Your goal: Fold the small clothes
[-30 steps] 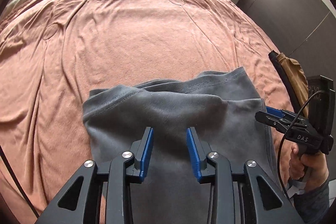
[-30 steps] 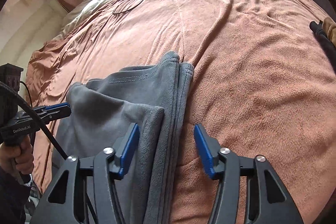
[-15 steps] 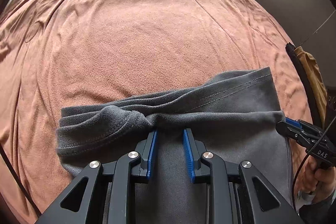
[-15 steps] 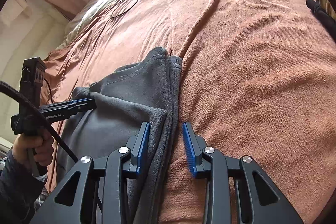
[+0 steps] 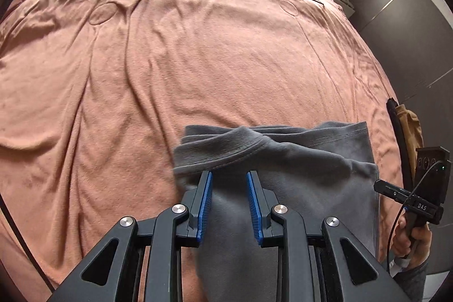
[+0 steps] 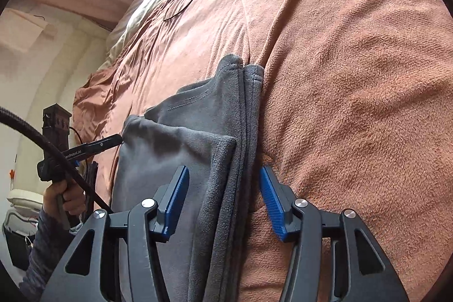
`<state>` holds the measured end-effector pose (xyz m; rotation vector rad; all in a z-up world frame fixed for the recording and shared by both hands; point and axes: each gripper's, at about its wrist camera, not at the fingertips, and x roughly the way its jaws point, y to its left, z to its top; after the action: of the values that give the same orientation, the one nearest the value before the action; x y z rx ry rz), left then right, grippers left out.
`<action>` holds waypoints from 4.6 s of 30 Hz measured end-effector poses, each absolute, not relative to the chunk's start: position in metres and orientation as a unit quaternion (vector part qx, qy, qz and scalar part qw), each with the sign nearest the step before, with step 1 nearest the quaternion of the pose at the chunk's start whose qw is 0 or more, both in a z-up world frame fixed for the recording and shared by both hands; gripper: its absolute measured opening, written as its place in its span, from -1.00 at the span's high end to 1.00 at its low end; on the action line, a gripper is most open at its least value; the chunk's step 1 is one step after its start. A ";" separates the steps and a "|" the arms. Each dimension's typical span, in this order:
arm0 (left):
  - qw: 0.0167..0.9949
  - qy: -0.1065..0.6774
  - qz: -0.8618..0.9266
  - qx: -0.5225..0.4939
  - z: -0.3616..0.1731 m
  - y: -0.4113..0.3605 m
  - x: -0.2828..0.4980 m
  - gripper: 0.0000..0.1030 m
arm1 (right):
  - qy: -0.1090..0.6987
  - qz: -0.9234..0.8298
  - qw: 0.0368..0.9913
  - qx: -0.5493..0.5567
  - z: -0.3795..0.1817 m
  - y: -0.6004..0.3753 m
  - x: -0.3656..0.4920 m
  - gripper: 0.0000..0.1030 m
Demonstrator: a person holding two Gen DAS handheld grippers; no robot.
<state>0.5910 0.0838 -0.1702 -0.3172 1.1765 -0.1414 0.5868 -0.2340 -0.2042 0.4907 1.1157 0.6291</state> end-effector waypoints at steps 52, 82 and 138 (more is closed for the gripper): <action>0.790 0.516 -0.121 -0.309 -0.213 0.120 0.607 0.72 | 0.502 0.314 0.774 0.223 -0.216 -0.198 0.614 0.63; 0.870 0.353 -0.197 -0.281 0.016 0.069 0.486 0.76 | 0.348 0.329 0.863 0.160 -0.033 -0.264 0.424 0.72; 0.785 0.357 -0.476 -0.172 0.127 -0.393 0.515 0.76 | 0.228 0.044 0.965 0.117 0.107 -0.519 0.219 0.73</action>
<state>0.5146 -0.3929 0.1267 -0.3714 0.7700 -1.0269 0.2187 -0.5191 0.1069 0.2373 0.4618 0.0897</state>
